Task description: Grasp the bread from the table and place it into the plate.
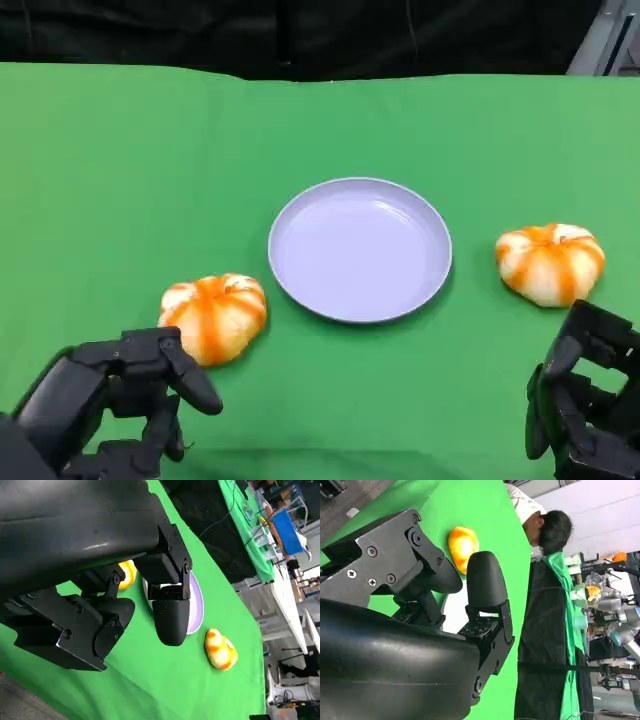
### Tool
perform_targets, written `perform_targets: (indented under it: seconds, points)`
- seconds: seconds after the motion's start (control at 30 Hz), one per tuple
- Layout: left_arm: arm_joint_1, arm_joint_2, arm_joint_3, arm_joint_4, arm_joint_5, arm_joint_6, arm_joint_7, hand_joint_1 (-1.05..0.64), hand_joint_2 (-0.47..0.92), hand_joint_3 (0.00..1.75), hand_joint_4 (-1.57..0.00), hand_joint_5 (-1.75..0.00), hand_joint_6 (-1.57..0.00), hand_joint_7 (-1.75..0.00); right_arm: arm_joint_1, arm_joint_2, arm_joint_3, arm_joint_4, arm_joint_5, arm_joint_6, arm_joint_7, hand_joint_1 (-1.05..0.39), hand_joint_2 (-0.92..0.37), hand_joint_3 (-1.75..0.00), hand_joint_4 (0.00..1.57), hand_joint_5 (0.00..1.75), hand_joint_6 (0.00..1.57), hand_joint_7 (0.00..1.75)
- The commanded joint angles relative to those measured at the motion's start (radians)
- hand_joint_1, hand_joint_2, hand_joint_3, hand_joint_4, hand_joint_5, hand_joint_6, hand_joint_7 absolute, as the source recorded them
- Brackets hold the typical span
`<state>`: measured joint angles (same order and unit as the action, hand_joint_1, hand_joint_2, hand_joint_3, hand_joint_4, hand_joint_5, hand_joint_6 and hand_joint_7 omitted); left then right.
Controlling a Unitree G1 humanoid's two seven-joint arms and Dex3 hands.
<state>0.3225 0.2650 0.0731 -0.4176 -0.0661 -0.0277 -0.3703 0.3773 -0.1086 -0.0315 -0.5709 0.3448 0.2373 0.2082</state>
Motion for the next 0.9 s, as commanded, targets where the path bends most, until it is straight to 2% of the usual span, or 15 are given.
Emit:
perform_targets:
  seconds: [0.03,0.77,0.8,0.83,0.87,0.9]
  points:
    - [0.003,0.01,0.008,-0.011,0.005,-0.005,0.014,0.3,0.57,1.13,-0.86,-1.49,-0.86,-1.11,0.004,-0.002,-0.009,-0.004,0.006,-0.009,0.001,-0.04,-0.49,-1.34,0.94,1.75,0.71,1.75]
    - [0.003,0.01,0.008,-0.01,0.005,-0.006,0.014,0.3,0.56,1.14,-0.86,-1.49,-0.86,-1.11,0.004,-0.002,-0.009,-0.005,0.006,-0.007,0.001,-0.04,-0.49,-1.34,0.94,1.75,0.71,1.75]
    - [-0.008,0.011,0.007,0.003,0.056,-0.028,0.044,0.3,0.56,1.14,-0.86,-1.49,-0.86,-1.11,0.007,-0.002,-0.007,-0.015,0.004,0.003,-0.006,-0.04,-0.5,-1.34,0.94,1.75,0.71,1.75]
    - [-0.017,0.011,0.006,0.013,0.096,-0.044,0.067,-0.08,0.74,0.64,-0.45,-0.95,-0.59,-0.67,0.009,-0.003,-0.005,-0.023,0.003,0.011,-0.011,-0.05,-0.5,-1.35,0.94,1.75,0.71,1.75]
    - [-0.023,0.01,0.004,0.02,0.124,-0.056,0.084,-0.21,0.83,0.42,-0.37,-0.64,-0.55,-0.41,0.011,-0.003,-0.004,-0.028,0.002,0.016,-0.015,-0.05,-0.5,-1.35,0.95,1.75,0.71,1.75]
    - [-0.026,0.009,0.003,0.025,0.141,-0.064,0.094,-0.3,0.88,0.28,-0.33,-0.43,-0.53,-0.25,0.012,-0.004,-0.004,-0.031,0.001,0.019,-0.017,-0.05,-0.5,-1.35,0.95,1.75,0.71,1.75]
